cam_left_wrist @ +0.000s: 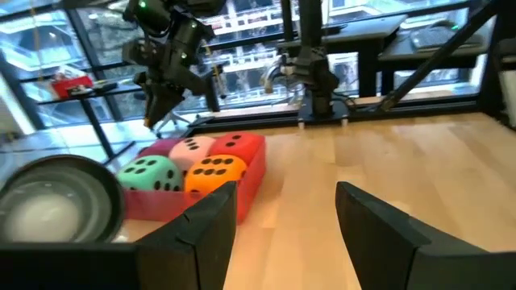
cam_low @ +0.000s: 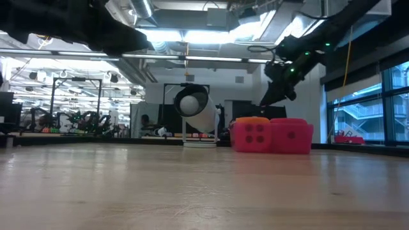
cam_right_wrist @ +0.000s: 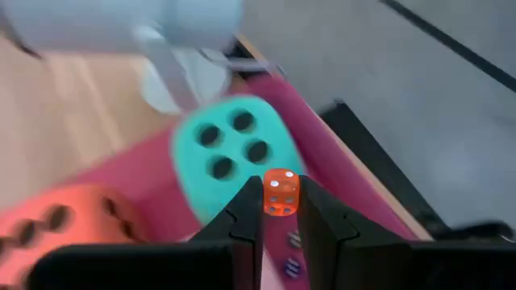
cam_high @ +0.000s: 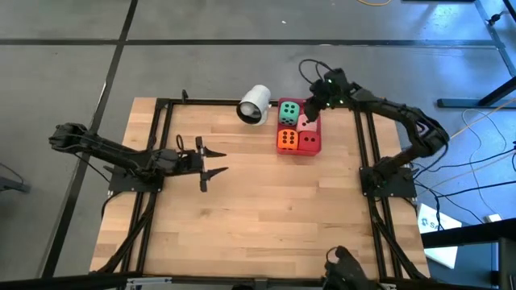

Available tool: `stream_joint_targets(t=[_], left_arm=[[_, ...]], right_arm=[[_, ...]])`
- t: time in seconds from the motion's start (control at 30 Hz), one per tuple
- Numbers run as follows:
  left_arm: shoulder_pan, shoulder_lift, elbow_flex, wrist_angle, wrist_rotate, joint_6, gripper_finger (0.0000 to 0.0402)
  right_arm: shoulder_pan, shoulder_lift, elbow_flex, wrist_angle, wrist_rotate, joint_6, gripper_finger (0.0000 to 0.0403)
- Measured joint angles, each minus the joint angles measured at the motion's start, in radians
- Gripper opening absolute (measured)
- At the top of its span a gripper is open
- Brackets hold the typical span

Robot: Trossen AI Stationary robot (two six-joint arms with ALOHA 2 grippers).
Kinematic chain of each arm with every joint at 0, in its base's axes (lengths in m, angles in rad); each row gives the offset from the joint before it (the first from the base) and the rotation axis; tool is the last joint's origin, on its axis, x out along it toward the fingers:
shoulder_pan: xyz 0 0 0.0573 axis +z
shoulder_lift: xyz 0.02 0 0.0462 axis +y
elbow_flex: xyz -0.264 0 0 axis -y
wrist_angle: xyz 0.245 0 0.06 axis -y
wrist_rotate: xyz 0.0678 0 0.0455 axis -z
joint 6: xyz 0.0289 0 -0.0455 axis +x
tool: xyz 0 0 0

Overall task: Pick & Place Dice
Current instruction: Put the small orange dice into the red bin

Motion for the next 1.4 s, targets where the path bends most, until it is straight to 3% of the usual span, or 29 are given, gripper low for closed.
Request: stream_joint_targets(t=[0.13,0.3,0.47,0.9,1.1,1.4], left_arm=[[0.044,0.0,0.0,0.007,0.001,0.025,0.0205],[0.108,0.0,0.0,0.013,0.007,0.041,0.0205],[0.177,0.0,0.0,0.033,0.082,0.053,0.0205],[0.286,0.0,0.0,0.034,0.265,0.036,0.0205],[0.289,0.0,0.0,0.015,0.269,0.023,0.0205],[0.289,0.0,0.0,0.014,0.269,0.024,0.0205]], right_arm=[[0.0,0.088,0.12,-0.166,0.08,-0.049,0.0052],[0.0,0.182,0.243,-0.34,0.107,-0.088,0.0052],[0.0,0.249,0.331,-0.444,0.153,-0.106,0.0052],[0.0,0.385,0.433,-0.48,0.194,-0.118,0.0053],[0.001,0.44,0.44,-0.49,0.248,-0.122,0.0053],[0.001,0.51,0.44,-0.496,0.248,-0.123,0.0053]])
